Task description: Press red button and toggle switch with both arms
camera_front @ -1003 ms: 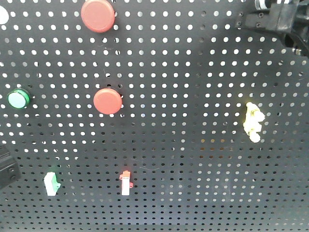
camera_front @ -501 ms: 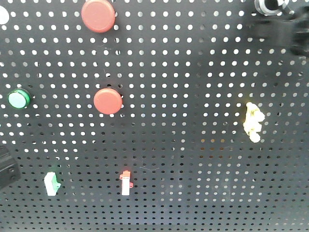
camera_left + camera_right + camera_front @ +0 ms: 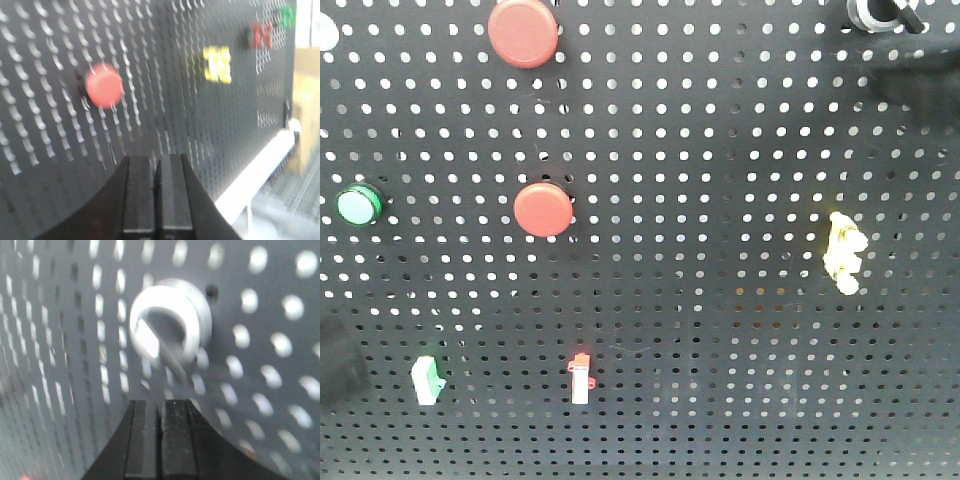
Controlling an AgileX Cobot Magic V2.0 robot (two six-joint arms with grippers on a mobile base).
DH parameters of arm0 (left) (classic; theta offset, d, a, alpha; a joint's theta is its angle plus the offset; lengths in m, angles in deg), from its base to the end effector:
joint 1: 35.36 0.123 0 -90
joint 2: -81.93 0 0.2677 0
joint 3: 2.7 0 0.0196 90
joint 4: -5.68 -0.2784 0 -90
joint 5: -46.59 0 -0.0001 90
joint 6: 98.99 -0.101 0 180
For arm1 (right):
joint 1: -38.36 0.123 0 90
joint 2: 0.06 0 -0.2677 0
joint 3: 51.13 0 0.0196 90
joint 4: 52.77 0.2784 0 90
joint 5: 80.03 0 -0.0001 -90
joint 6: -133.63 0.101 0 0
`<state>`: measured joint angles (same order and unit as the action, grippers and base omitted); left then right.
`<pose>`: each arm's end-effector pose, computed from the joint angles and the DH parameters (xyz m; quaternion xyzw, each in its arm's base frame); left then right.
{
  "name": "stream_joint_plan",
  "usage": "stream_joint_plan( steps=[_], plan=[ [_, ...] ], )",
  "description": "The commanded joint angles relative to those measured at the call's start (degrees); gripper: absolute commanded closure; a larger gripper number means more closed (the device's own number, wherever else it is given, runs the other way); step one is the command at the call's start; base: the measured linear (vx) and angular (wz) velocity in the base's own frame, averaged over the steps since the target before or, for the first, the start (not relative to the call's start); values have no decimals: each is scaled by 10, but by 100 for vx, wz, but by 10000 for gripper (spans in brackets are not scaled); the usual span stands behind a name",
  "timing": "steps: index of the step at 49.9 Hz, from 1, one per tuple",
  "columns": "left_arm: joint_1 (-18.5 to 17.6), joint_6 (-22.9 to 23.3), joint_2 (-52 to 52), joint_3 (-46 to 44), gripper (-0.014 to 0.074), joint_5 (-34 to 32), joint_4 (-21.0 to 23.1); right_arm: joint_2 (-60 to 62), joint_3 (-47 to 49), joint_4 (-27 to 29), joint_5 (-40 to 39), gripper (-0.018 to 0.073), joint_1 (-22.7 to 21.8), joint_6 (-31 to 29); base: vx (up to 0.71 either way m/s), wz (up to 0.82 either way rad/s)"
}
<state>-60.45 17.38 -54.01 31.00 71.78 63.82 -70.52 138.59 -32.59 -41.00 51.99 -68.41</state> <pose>0.1381 -0.1051 0.3845 0.3242 0.6393 -0.2316 0.6577 0.2294 0.0782 0.5146 -0.1992 0.7268 0.1251 0.6453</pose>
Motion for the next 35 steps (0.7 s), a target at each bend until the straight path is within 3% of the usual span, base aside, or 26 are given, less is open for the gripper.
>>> stream_joint_plan(
  steps=[1,14,23,30,35],
  plan=[
    [-1,6,-18,22,594,-40,15,49,-22,-20,-53,562,-2,11,0,0],
    [-1,59,-129,186,594,-57,15,280,-314,-67,-168,562,-2,11,0,0],
    [-1,71,-218,274,594,-67,14,493,-512,-71,-176,562,-2,12,0,0],
    [-1,71,-226,308,594,-119,15,601,-605,-71,-188,562,-2,13,0,0],
    [-1,71,-226,309,594,-120,15,638,-641,-66,-190,562,-2,13,0,0]
  ],
)
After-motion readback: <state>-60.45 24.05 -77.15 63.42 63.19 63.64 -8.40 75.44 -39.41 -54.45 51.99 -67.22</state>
